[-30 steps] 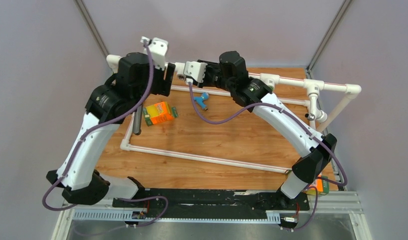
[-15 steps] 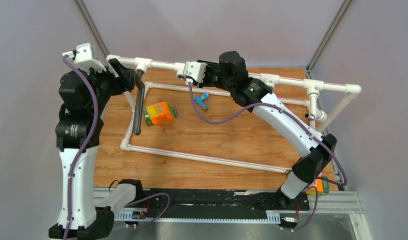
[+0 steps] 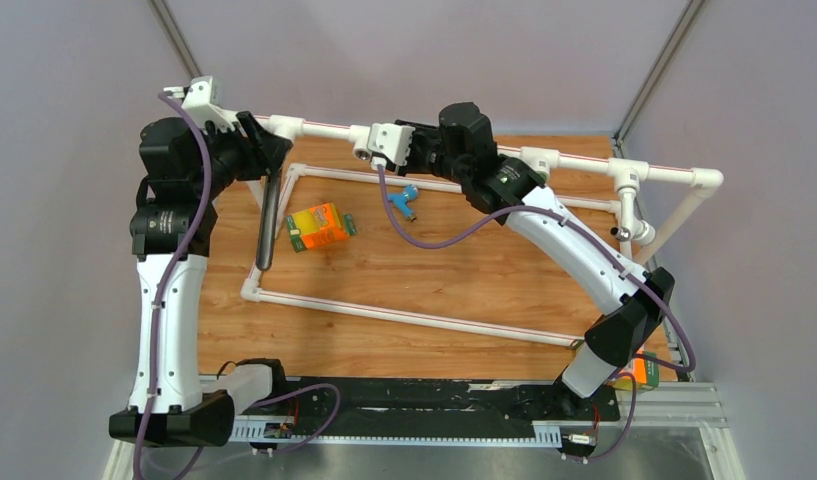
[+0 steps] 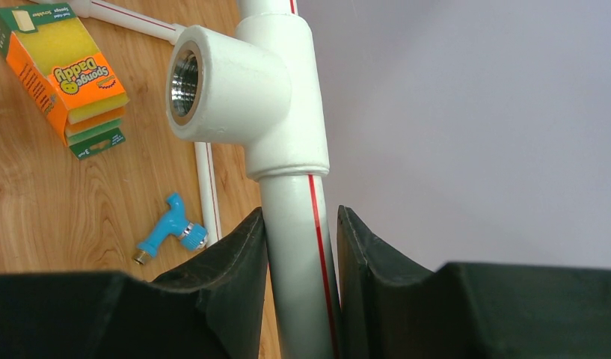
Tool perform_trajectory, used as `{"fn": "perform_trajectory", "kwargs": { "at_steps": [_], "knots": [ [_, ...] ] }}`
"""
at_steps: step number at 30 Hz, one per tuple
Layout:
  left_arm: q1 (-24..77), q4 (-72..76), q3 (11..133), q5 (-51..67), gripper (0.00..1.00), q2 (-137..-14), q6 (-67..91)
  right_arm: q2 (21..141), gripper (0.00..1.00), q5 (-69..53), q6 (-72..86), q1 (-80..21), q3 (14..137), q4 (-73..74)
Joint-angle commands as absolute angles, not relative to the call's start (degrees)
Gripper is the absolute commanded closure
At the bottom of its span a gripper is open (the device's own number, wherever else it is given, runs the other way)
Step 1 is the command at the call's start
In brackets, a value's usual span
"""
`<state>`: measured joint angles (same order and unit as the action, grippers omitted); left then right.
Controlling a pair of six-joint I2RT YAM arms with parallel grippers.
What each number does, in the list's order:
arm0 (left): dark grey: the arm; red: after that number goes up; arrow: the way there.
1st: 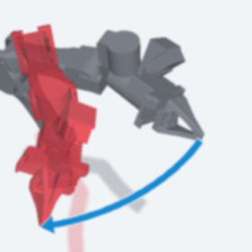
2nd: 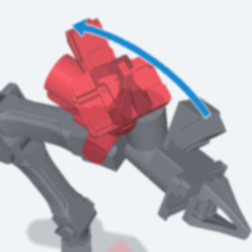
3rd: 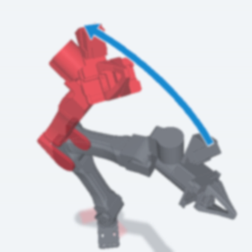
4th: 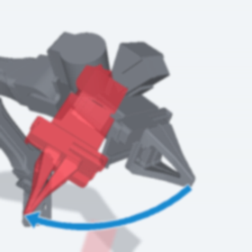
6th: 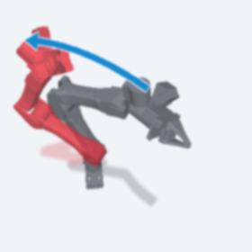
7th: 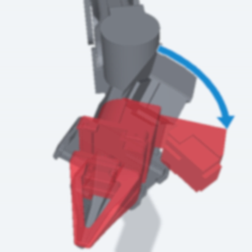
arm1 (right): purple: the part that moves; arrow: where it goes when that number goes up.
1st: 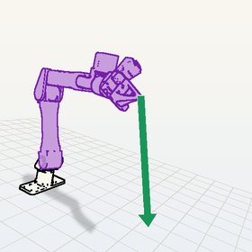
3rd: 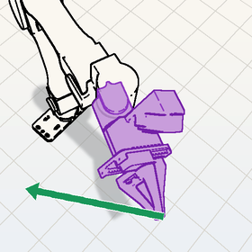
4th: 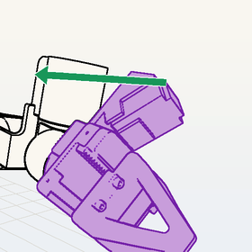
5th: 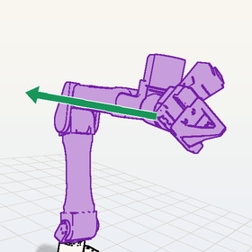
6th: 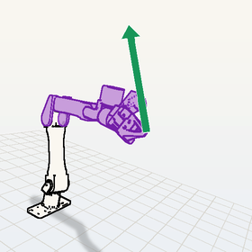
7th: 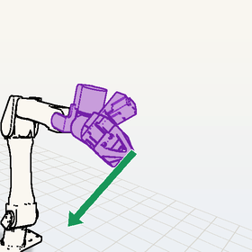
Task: Install the water faucets
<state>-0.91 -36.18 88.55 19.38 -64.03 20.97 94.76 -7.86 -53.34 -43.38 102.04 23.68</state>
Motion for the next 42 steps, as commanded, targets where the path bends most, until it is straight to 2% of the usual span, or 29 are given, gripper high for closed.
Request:
{"fn": "perform_trajectory", "kwargs": {
  "at_steps": [1,5,16,23,28,34,37,42],
  "knots": [
    [-0.2,-35.1,91.2,27.2,0.44,-63.5,16.2,99.1,1.0,-14.6,-46.0,-45.4,99.0,31.2],
    [5.2,-37.0,92.2,27.1,0.51,-65.4,14.6,99.1,1.0,-14.5,-45.9,-45.4,99.0,31.1],
    [7.6,-39.8,84.0,15.0,0.53,-66.9,15.6,98.6,1.0,-14.4,-45.9,-45.4,98.5,31.1],
    [7.6,-37.4,77.8,9.9,0.52,-67.4,18.9,98.6,1.0,-14.5,-45.7,-45.4,98.5,31.2],
    [7.4,-35.3,74.8,6.5,0.44,-67.3,19.9,98.4,1.0,-14.2,-45.9,-45.4,98.3,31.1],
    [7.3,-32.4,80.1,13.3,0.35,-64.6,22.5,98.4,1.0,-14.3,-45.9,-45.5,98.3,31.1],
    [7.4,-33.0,87.4,15.6,0.33,-63.3,24.3,98.4,1.0,-14.4,-45.8,-45.4,98.3,31.1],
    [7.4,-42.3,99.9,8.6,0.3,-64.3,21.3,98.5,1.0,-14.5,-45.7,-45.4,98.3,31.1]
  ]
}}
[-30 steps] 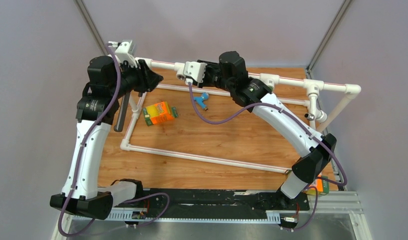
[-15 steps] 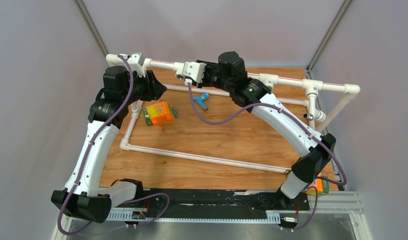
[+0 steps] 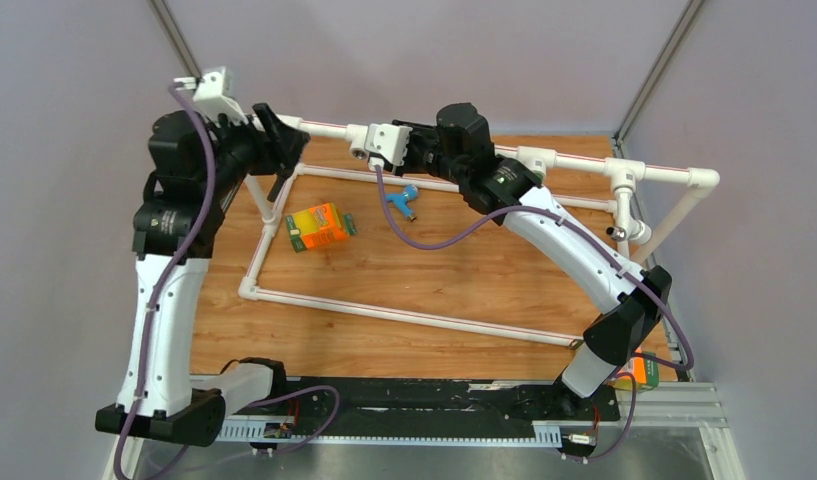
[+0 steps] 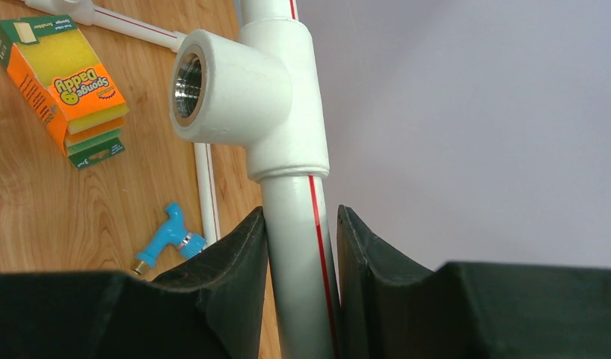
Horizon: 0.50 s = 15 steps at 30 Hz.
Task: Install the water faucets
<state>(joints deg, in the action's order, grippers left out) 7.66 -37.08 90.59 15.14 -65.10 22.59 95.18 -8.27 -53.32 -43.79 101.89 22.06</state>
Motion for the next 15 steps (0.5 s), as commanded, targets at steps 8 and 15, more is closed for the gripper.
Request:
{"fn": "perform_trajectory", "kwargs": {
  "at_steps": [8,15],
  "knots": [
    [-5.6,-42.6,98.5,14.1,0.26,-64.1,22.9,98.1,1.0,-14.0,-46.0,-45.4,97.9,31.1],
    [-15.1,-37.4,92.1,31.5,0.25,-64.2,26.3,98.6,1.0,-14.3,-46.1,-45.4,98.0,31.0]
  ]
}}
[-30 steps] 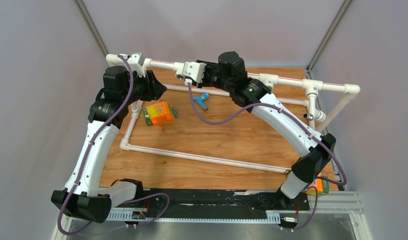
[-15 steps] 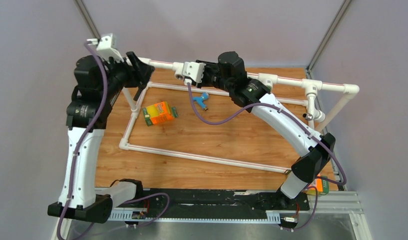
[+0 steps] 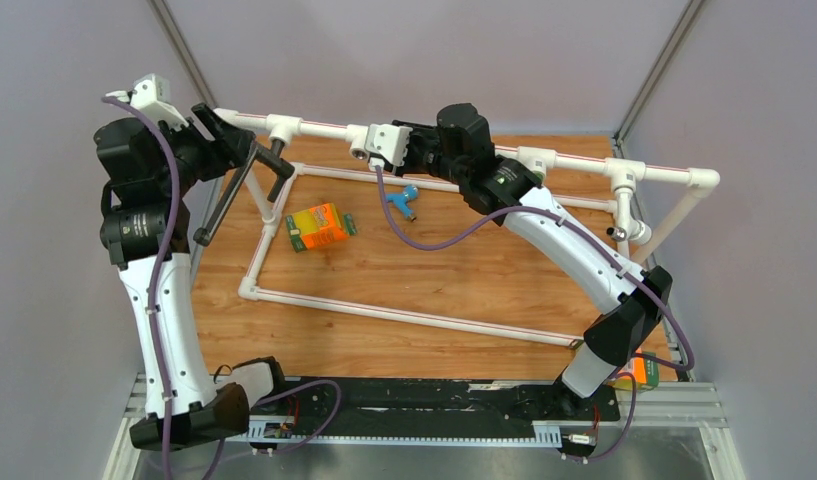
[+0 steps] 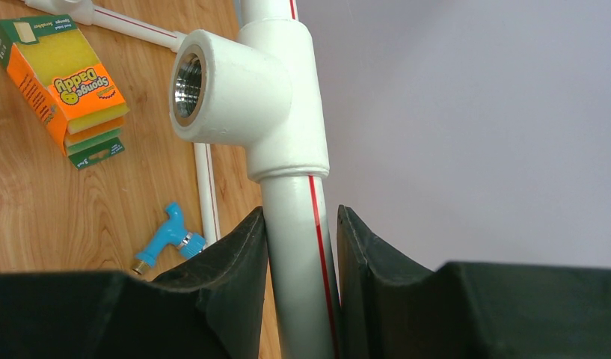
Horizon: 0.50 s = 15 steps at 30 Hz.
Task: Install the water faucets
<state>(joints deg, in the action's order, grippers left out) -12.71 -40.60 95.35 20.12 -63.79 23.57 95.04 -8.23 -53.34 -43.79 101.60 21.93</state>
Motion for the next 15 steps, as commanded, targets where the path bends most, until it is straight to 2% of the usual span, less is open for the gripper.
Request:
{"fn": "perform_trajectory", "kwargs": {
  "at_steps": [1,7,9,14,15],
  "knots": [
    [-15.2,-37.3,91.2,32.3,0.25,-64.9,26.5,98.5,1.0,-14.4,-46.0,-45.4,98.2,31.1],
    [-15.2,-37.5,88.8,33.9,0.29,-66.6,24.3,98.5,1.0,-14.5,-46.1,-45.5,98.2,31.1],
    [-15.1,-36.9,88.2,35.8,0.35,-66.4,24.0,98.8,1.0,-14.6,-46.1,-45.4,98.3,31.1],
    [-14.8,-35.5,89.0,37.8,0.65,-65.0,22.9,99.1,1.0,-15.1,-45.9,-45.5,98.5,31.1],
    [-14.4,-35.6,89.5,37.7,0.67,-65.0,22.4,99.1,1.0,-15.1,-45.9,-45.4,98.4,31.0]
  ]
}}
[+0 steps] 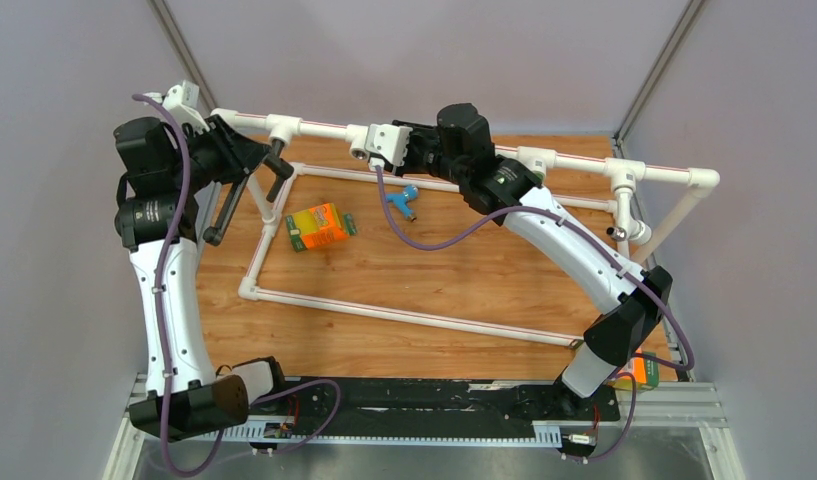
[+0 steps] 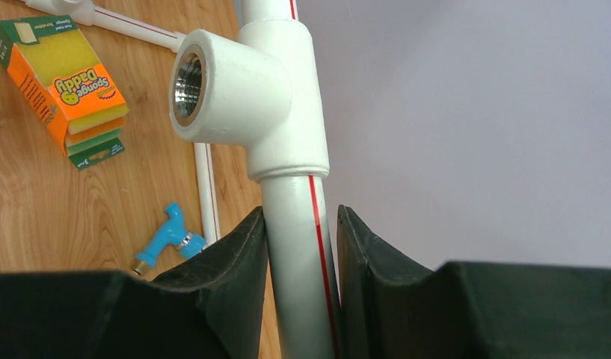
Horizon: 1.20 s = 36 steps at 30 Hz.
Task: Install the water faucets
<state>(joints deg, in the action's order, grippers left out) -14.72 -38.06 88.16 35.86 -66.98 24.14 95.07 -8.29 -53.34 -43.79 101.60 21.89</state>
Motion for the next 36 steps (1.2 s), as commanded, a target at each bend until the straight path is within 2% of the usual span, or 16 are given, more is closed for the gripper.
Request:
{"fn": "perform_trajectory", "kwargs": {
  "at_steps": [1,5,12,18,29,36],
  "knots": [
    [-13.5,-36.4,90.5,37.4,0.71,-65.1,22.0,99.1,1.0,-15.0,-45.9,-45.4,98.4,31.1],
    [-6.9,-40.8,94.3,31.1,0.7,-66.3,18.1,99.1,1.0,-15.1,-45.7,-45.5,98.5,31.1],
    [3.9,-45.3,96.2,21.5,0.44,-67.3,13.0,99.1,1.0,-15.0,-45.7,-45.4,98.5,31.1],
    [9.0,-44.5,94.9,20.2,0.42,-68.2,13.9,99.1,1.0,-14.9,-45.6,-45.5,98.7,31.1],
    [9.2,-40.2,82.3,12.2,0.42,-67.1,19.2,99.1,1.0,-14.5,-45.8,-45.5,98.2,31.1],
    [9.2,-37.0,88.1,14.7,0.38,-65.3,23.4,99.1,1.0,-14.4,-45.9,-45.5,99.1,31.1]
  ]
}}
